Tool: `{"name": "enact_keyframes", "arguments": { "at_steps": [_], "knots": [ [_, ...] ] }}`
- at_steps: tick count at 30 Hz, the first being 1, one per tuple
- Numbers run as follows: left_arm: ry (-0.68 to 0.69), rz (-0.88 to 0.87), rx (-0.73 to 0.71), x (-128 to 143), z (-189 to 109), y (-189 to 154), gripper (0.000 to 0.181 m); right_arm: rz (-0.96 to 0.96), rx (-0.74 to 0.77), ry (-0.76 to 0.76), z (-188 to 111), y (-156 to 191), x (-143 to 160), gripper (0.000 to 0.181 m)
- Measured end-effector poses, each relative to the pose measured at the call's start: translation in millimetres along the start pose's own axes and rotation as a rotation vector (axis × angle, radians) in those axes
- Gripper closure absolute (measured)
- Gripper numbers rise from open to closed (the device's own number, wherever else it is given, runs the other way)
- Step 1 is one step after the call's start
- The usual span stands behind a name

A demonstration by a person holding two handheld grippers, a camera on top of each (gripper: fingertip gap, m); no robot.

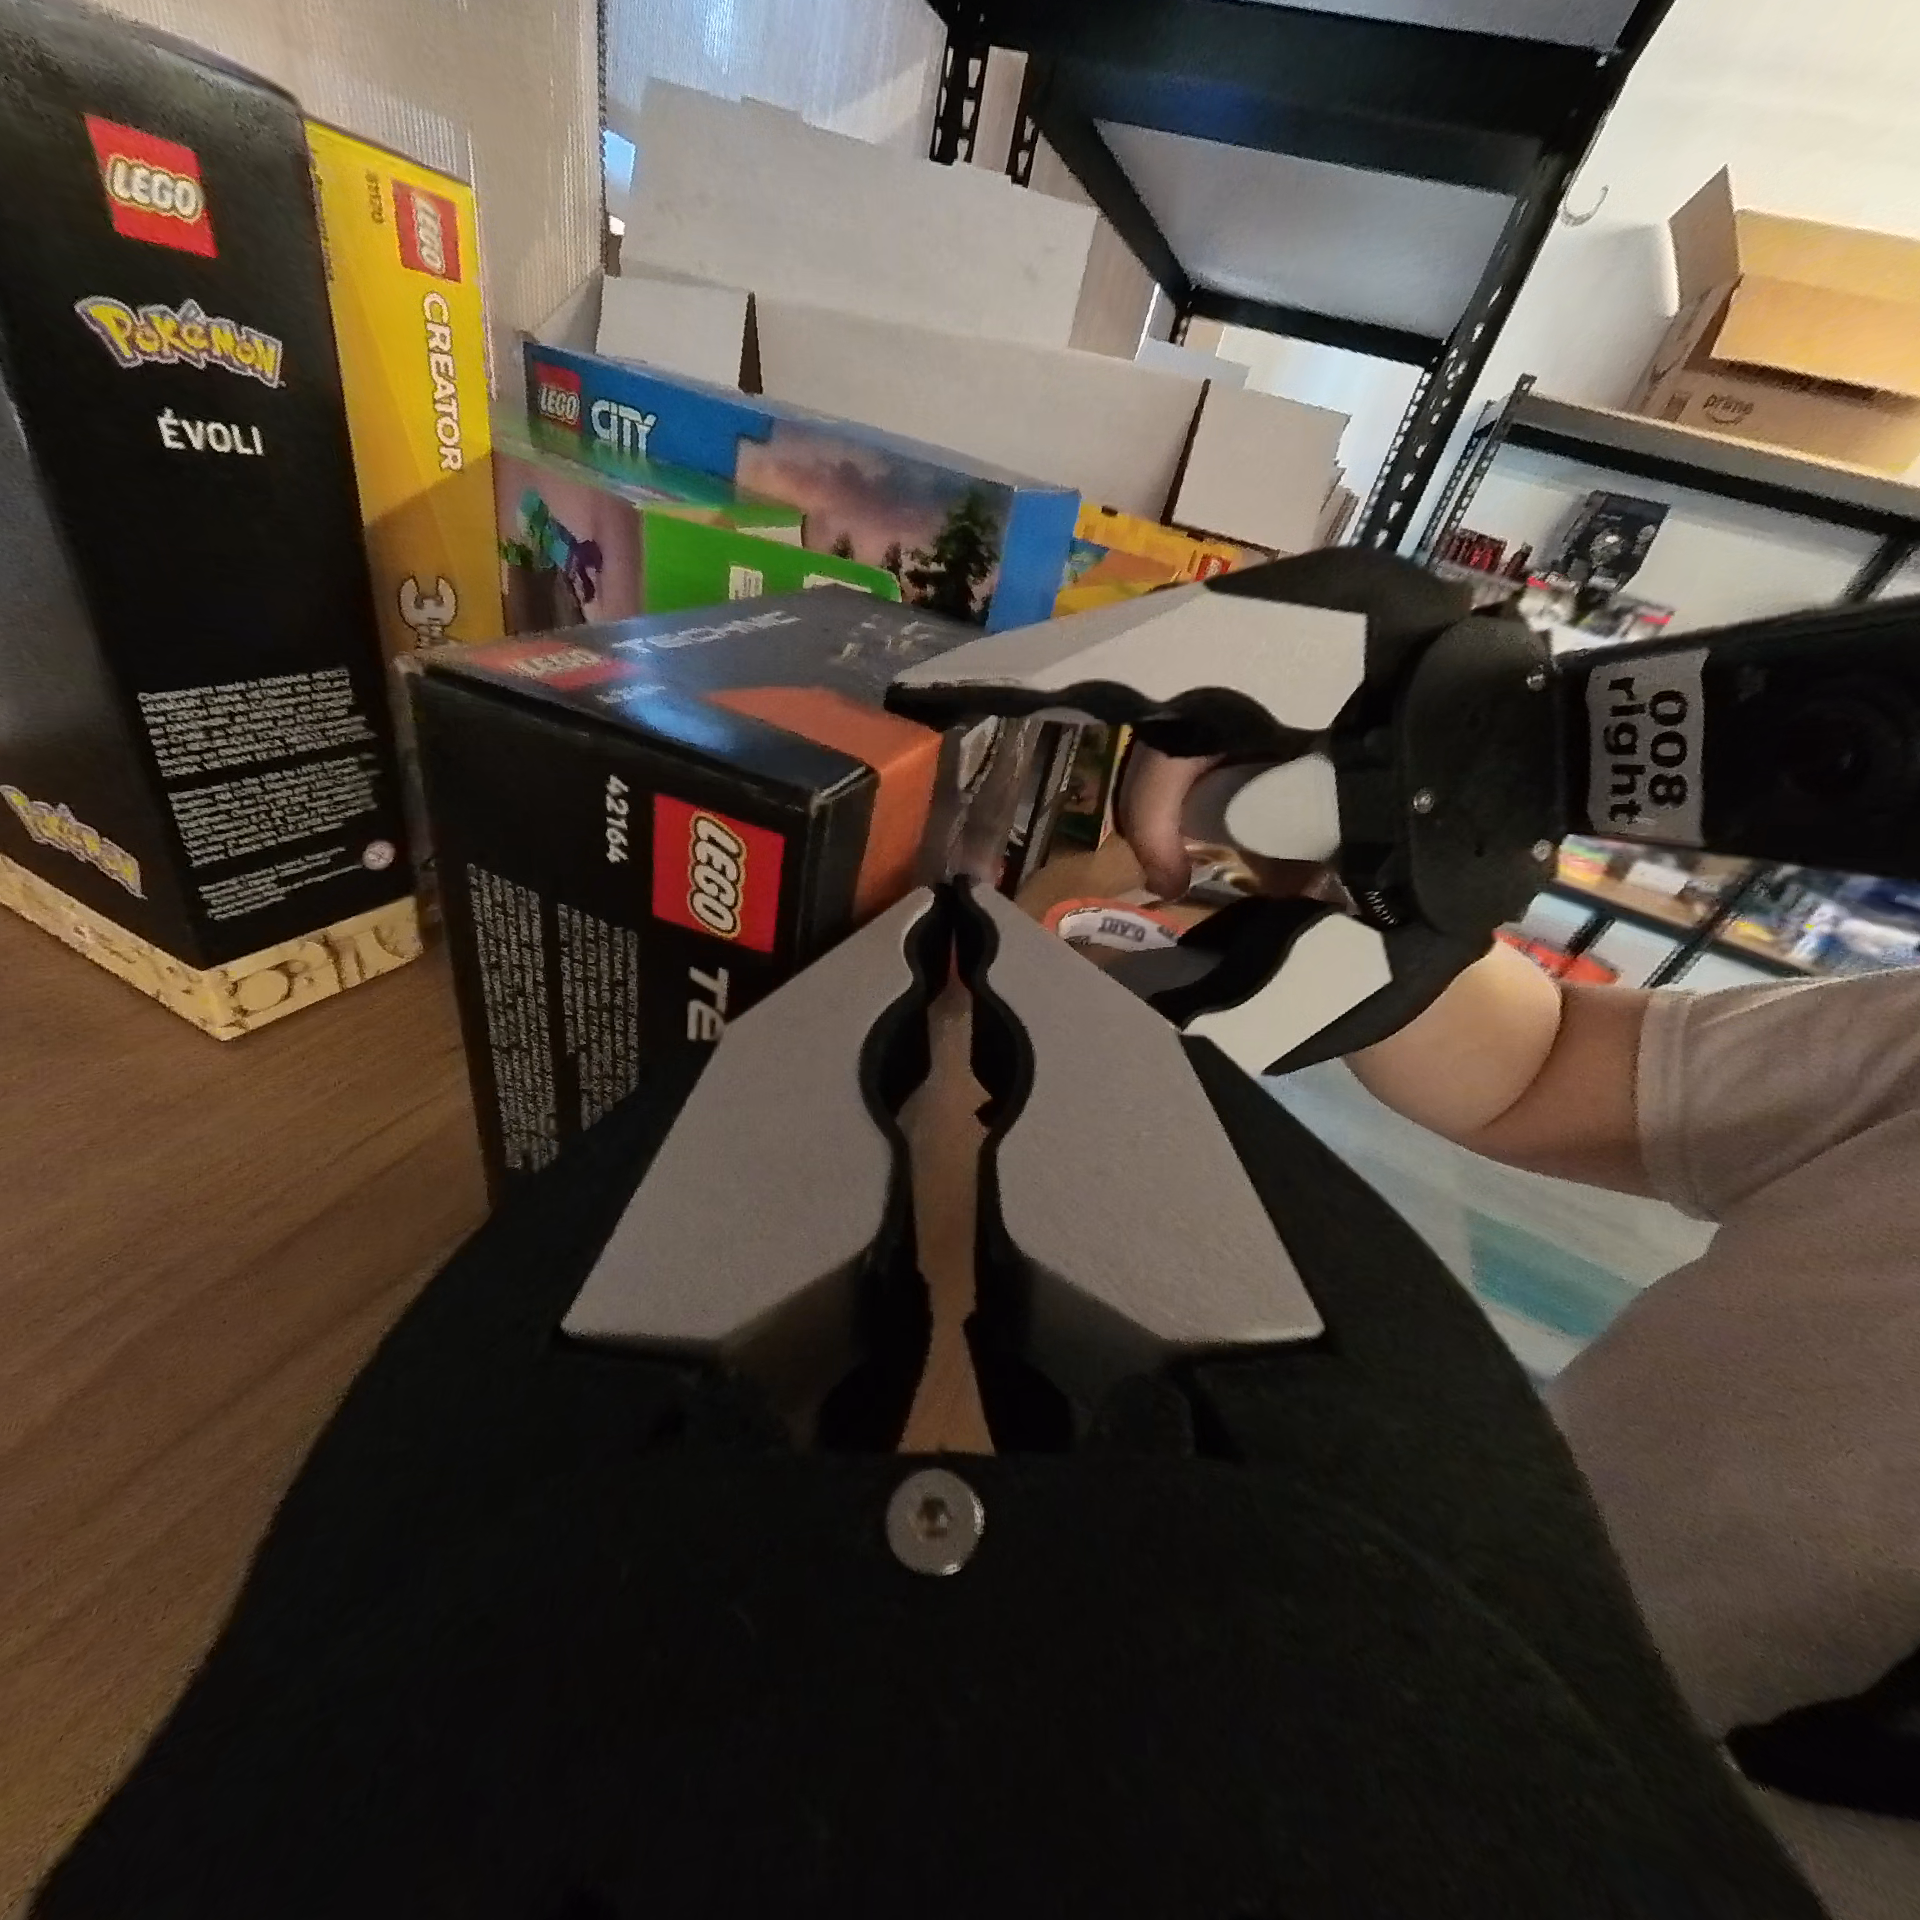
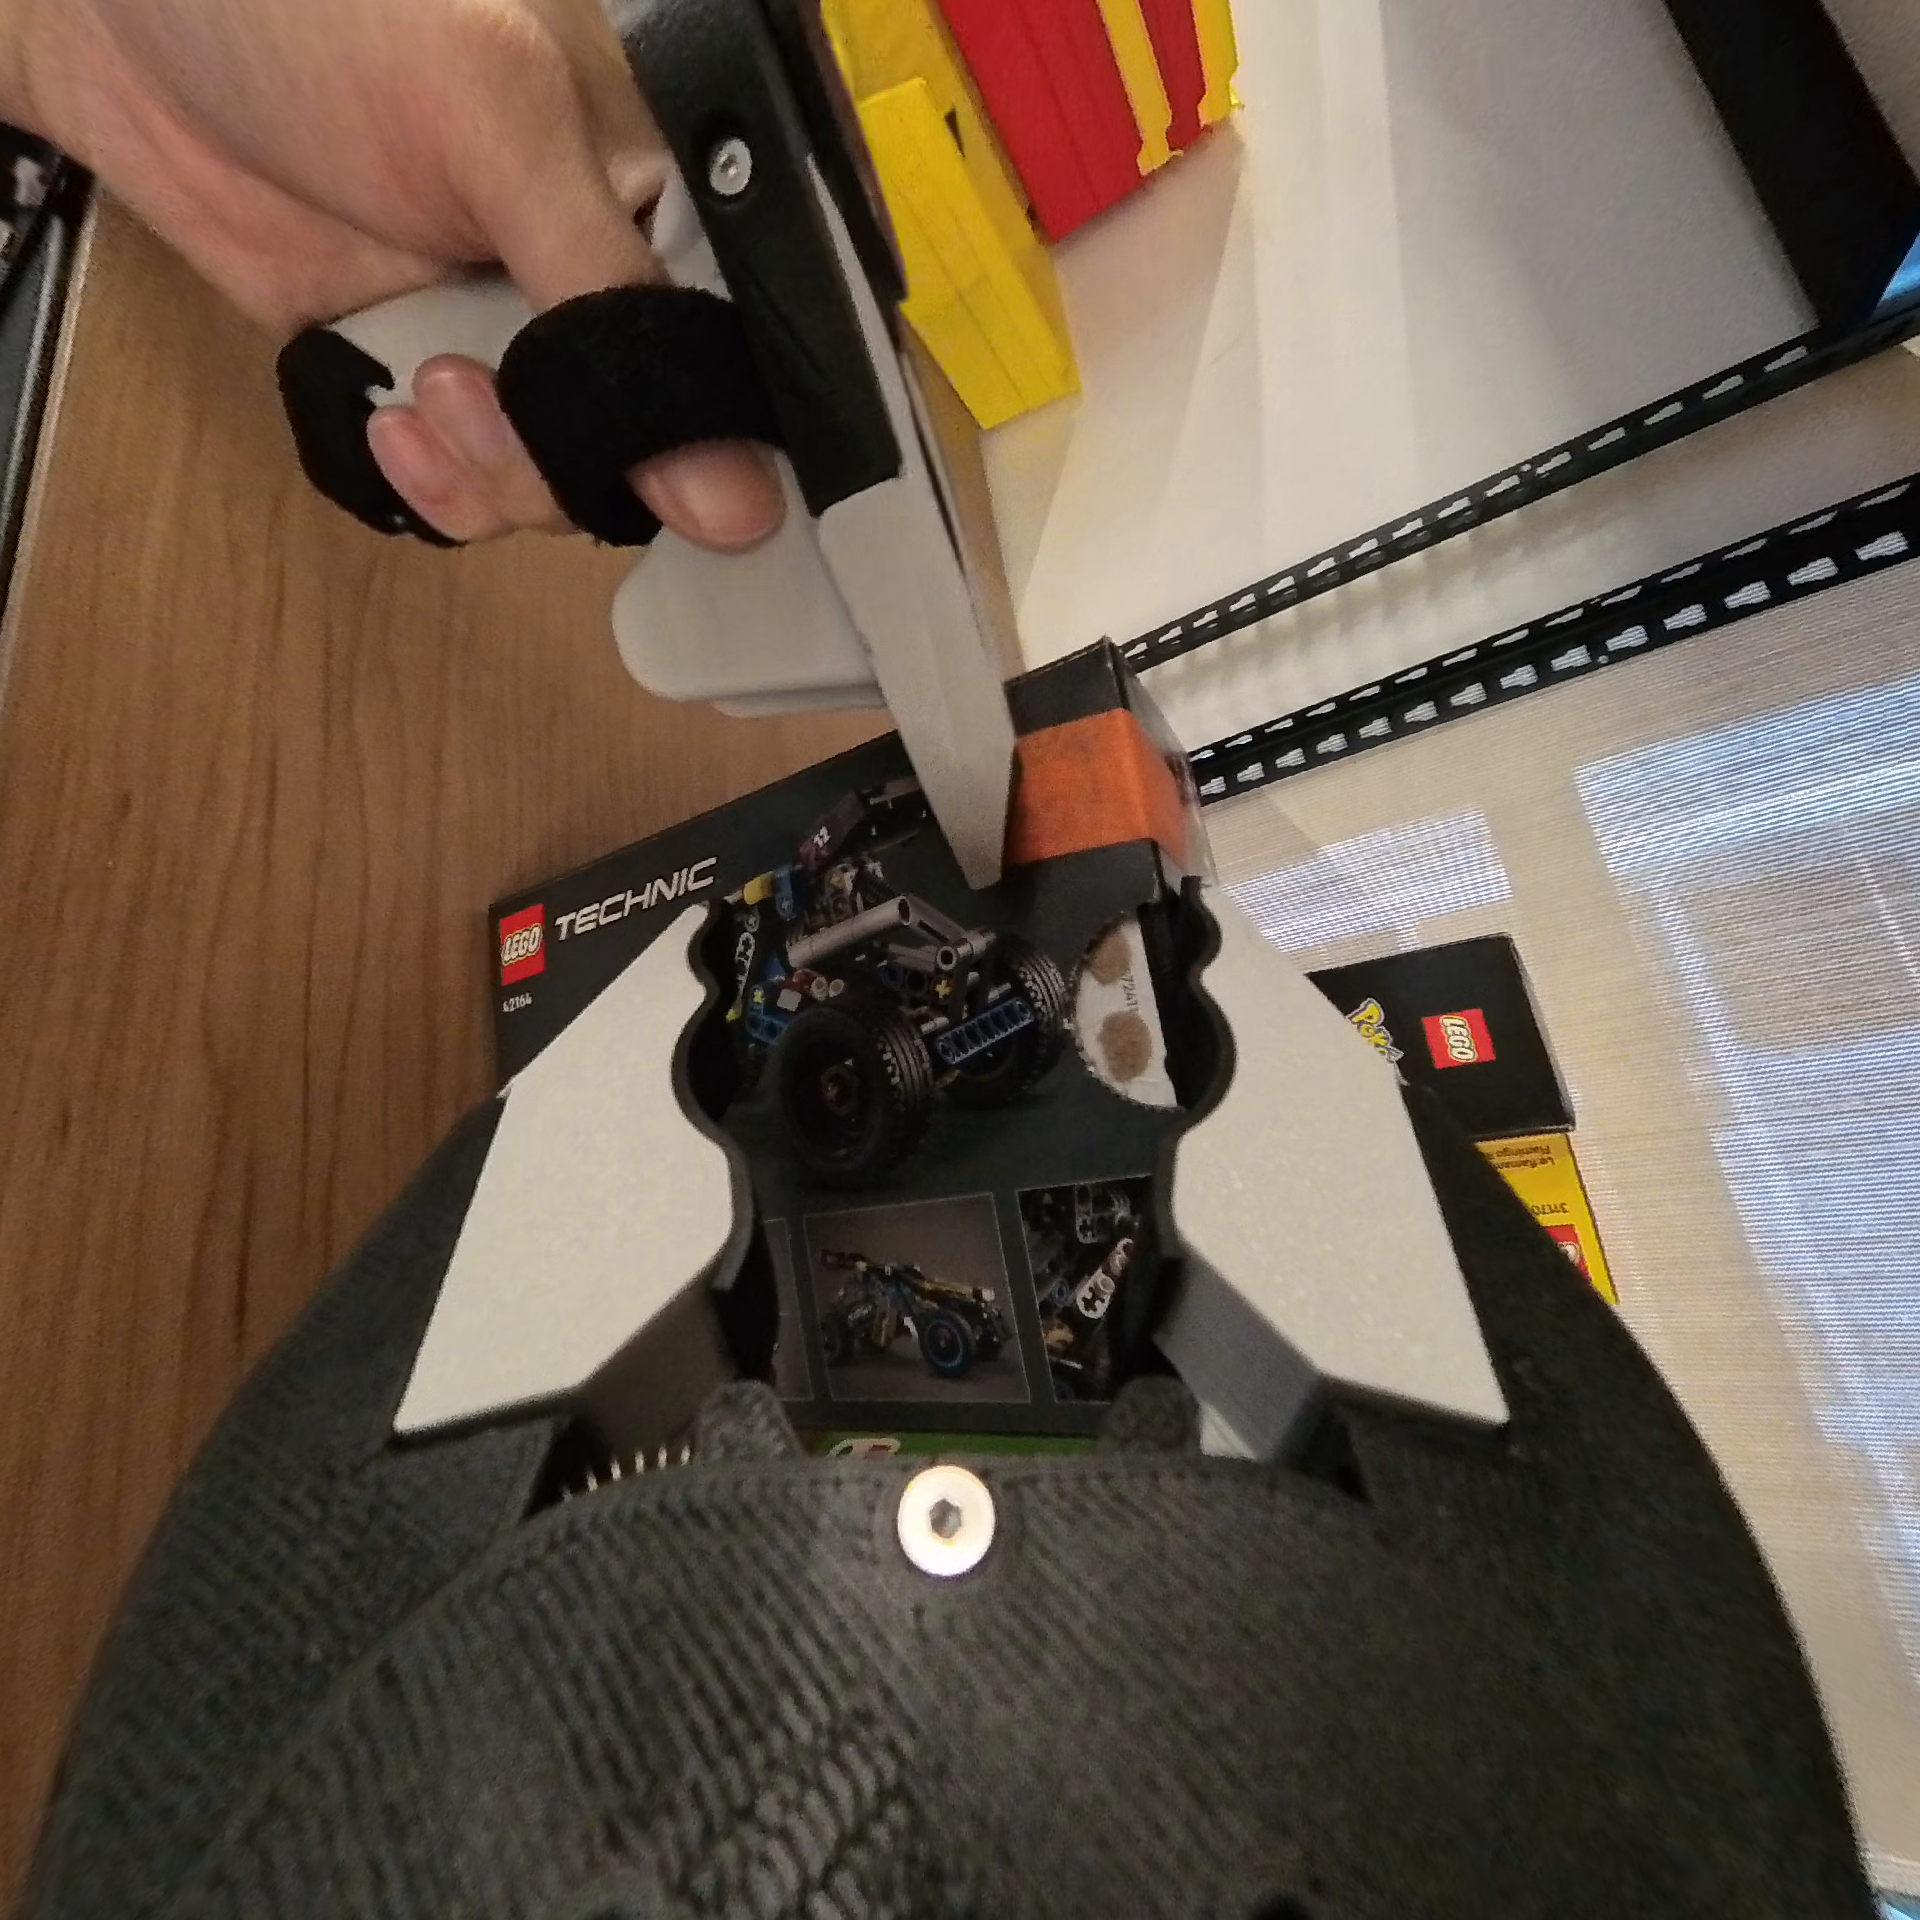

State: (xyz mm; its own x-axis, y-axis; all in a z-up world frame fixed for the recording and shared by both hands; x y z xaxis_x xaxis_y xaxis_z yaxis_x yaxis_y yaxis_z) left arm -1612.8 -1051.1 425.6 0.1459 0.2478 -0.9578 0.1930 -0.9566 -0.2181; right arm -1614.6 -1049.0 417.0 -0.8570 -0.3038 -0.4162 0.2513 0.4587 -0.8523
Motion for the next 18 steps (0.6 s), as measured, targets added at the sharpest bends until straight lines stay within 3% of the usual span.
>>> {"name": "enact_keyframes", "arguments": {
  "at_steps": [10,15,18],
  "knots": [
    [-0.016,0.094,-0.046,-24.8,-5.1,-3.7,0.181,0.014,0.002,-0.009,-0.3,-0.7,-0.1,0.098],
    [-0.004,0.046,0.007,1.3,1.2,-0.3,0.181,0.026,-0.010,-0.013,-0.4,-1.7,-0.8,0.098],
    [-0.023,0.005,0.010,11.9,-0.5,3.8,0.181,0.101,-0.113,-0.034,-4.1,-4.0,-3.7,0.098]
  ]
}}
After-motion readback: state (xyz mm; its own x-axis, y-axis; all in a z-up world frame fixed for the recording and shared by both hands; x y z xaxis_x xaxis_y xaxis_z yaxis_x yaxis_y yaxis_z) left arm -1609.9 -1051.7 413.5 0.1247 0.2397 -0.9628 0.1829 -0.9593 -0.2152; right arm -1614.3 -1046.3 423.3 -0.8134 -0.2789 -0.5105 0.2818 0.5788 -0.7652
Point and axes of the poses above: each gripper's, where its closed fingertips meet, z out along the fingers, x out of its underside, y = z × x across the jaws, the point moved 1 cm from there along -z, back along the fingers, and after that the axes turned 10 degrees about y, right-handed, at the moved point
